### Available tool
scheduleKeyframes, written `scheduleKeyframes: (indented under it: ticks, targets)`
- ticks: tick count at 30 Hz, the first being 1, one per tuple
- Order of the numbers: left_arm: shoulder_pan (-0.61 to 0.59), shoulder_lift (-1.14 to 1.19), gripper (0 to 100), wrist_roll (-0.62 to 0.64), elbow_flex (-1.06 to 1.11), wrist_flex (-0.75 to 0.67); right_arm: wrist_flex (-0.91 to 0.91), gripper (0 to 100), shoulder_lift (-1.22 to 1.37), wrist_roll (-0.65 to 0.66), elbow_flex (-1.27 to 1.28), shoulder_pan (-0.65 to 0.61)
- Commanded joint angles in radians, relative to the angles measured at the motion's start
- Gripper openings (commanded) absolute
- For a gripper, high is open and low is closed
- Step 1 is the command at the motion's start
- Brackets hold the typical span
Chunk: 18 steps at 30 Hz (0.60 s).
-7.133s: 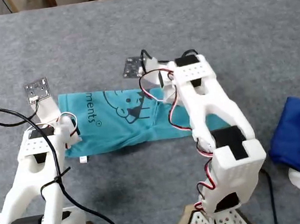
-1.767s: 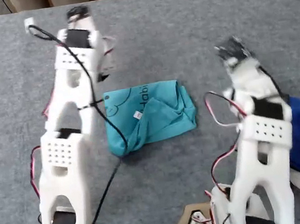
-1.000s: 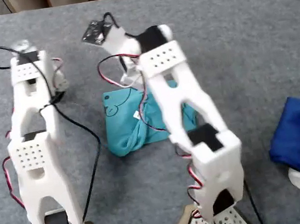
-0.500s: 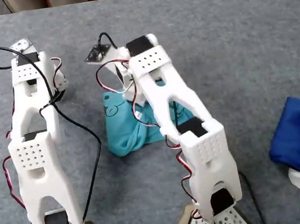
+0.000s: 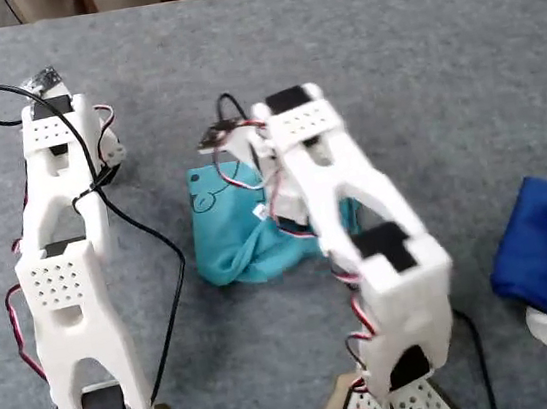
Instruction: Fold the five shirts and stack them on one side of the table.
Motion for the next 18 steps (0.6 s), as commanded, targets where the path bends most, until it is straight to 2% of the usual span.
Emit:
scheduleKeyframes:
  ticks: [1, 4, 7, 12, 18]
  targets:
    - [0.014, -0.03, 2, -0.009, -0.003, -0.014, -0.06, 0.5, -0.226, 0.058, 0.18, 0.076]
    - [0.014, -0.03, 2, -0.009, 0.0, -0.015, -0.092, 0.5, -0.302, 0.089, 0.274, 0.113]
    - [0.023, -0.03, 2, -0.012, 0.035, -0.044, -0.1, 0.5, -0.32, 0.089, 0.245, 0.113]
    - [0.032, -0.031, 2, -0.012, 0.051, -0.049, -0.101, 0.5, -0.268, 0.087, 0.038, 0.062]
    - [0.034, -0.031, 2, -0.012, 0.052, -0.049, -0.046, 0.5, -0.031, 0.034, -0.285, 0.027]
